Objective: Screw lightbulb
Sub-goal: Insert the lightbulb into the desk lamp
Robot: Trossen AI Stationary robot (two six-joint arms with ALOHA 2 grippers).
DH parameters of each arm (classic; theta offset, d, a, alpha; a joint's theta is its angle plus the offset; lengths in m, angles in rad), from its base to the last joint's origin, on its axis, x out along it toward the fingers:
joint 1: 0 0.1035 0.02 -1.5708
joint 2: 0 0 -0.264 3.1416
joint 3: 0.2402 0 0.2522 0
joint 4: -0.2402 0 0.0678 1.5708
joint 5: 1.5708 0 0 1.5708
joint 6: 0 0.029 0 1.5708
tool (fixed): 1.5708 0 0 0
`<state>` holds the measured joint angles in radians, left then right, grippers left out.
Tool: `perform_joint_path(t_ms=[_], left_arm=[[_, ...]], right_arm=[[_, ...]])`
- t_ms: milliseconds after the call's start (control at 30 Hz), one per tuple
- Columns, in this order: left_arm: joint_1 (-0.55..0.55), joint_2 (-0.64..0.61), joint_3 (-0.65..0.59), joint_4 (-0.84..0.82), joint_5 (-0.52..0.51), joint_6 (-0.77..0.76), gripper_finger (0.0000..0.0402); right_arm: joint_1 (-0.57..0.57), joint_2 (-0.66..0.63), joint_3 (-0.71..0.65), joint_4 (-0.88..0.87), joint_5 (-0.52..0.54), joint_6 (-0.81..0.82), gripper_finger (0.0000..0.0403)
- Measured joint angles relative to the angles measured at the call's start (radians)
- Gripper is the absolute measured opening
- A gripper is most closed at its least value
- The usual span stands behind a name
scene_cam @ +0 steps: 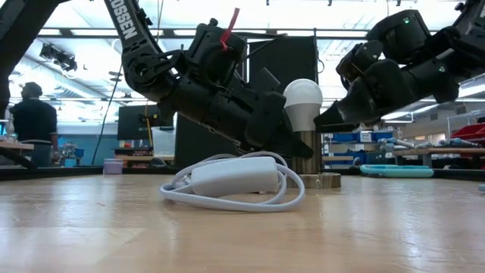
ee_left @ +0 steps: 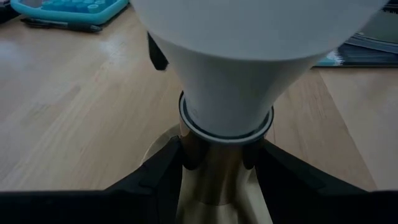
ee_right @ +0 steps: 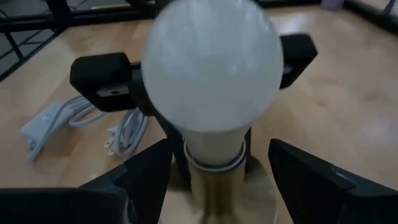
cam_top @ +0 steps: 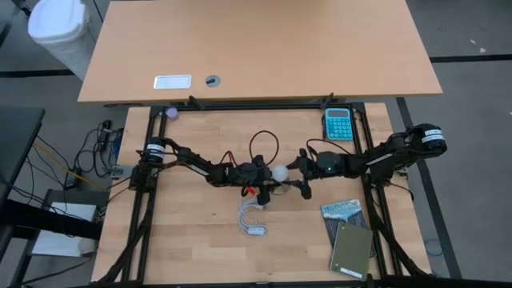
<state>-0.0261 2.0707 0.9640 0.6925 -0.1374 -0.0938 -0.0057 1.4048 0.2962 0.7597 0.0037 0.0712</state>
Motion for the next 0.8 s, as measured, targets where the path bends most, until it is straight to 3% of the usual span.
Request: perform_joint_path(t_ms=[600,800], left_arm=[[0.000,0.001,0.000,0.011,-0.008,0.006,0.0188],[0.000,0.001,0.000,0.012,-0.008,0.005,0.0188]], right_arm=[[0.031,0.000,-0.001,-0.014,0.001,0.007,0.0268],[0.031,0.000,-0.001,-0.019,0.001,0.119,0.0267]])
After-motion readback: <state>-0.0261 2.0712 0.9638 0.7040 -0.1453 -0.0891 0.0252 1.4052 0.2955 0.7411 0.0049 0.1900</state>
